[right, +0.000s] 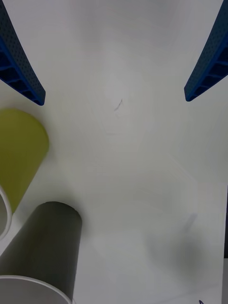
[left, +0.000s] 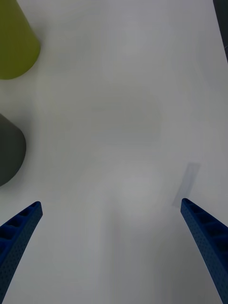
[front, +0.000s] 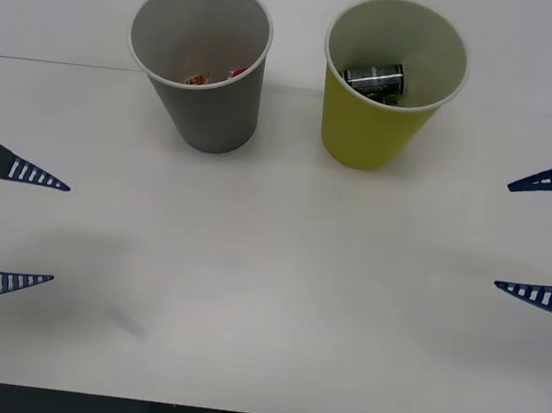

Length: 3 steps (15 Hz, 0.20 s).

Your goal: Put the can into the green bin and the plastic bottle into the gray bin

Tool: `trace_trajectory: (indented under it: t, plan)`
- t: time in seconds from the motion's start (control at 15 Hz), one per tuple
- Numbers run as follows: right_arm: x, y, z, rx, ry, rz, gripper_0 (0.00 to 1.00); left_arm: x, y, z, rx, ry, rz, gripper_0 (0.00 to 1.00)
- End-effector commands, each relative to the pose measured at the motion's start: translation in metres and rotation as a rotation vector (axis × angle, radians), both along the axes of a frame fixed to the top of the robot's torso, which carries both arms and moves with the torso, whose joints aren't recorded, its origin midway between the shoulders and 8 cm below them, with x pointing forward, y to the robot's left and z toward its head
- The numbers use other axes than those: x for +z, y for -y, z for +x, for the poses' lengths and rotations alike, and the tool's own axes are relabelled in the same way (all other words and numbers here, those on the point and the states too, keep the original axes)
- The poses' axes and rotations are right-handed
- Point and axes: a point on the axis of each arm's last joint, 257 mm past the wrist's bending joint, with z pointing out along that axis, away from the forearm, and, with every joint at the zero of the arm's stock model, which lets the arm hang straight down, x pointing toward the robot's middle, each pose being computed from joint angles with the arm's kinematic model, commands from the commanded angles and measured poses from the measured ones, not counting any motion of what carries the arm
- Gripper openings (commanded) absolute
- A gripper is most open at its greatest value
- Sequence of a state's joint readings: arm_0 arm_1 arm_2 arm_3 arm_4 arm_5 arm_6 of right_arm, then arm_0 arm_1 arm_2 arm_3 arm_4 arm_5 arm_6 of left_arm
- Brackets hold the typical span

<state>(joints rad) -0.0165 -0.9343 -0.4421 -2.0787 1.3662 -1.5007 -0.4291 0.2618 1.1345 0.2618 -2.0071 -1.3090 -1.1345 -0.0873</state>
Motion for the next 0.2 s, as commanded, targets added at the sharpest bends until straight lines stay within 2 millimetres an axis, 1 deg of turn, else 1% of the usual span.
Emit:
trace_trajectory:
  t: [0.07,0.2]
  plan:
    - [-0.0034,-0.0001,-0.0007,0.0,-0.015,0.002,1.0,0.0,0.0,0.0,0.0,0.0,0.0,1.0]
    - [-0.0034,-0.0001,-0.0007,0.0,-0.015,0.002,1.0,0.0,0.0,0.0,0.0,0.0,0.0,1.0]
